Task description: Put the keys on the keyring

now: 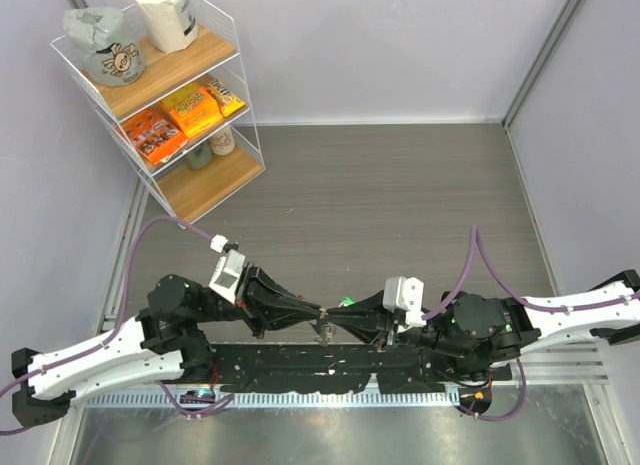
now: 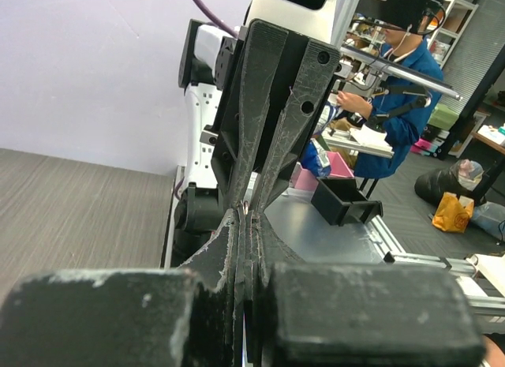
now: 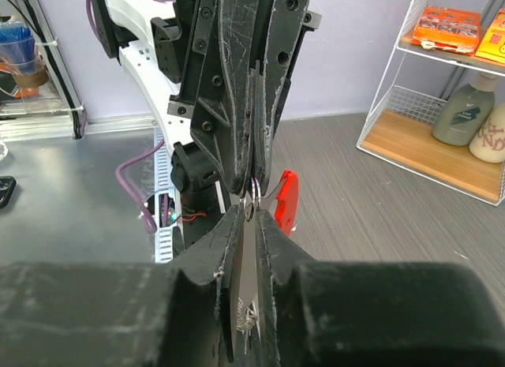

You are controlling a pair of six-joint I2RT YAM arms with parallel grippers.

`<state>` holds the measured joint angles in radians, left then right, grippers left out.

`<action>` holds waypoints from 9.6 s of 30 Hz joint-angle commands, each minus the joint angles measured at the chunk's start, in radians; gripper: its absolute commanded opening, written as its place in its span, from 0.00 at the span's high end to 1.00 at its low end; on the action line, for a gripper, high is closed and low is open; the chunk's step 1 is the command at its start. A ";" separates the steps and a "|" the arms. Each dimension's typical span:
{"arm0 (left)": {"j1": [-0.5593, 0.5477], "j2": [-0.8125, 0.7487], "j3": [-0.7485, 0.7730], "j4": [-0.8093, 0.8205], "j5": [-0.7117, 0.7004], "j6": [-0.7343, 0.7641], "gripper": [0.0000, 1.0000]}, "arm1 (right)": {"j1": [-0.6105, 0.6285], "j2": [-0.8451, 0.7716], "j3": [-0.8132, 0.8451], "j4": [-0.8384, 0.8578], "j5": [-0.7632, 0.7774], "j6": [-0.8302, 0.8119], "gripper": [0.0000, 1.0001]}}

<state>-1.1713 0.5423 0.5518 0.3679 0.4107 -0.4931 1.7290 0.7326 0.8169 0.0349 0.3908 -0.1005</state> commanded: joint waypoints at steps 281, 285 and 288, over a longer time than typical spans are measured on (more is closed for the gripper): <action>-0.069 0.597 0.439 -0.906 -0.889 0.133 1.00 | 0.003 -0.315 0.013 -0.454 0.428 0.346 0.94; -0.030 0.538 0.305 -0.674 -0.653 0.106 1.00 | 0.003 -0.323 -0.004 -0.443 0.425 0.347 0.95; 0.056 0.614 0.383 -0.848 -0.792 0.090 1.00 | 0.003 -0.322 -0.007 -0.455 0.459 0.355 0.95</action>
<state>-1.1564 1.1221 0.8700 -0.4194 -0.3328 -0.3851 1.7290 0.4114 0.7872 -0.4511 0.8001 0.2363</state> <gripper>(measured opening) 0.035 0.063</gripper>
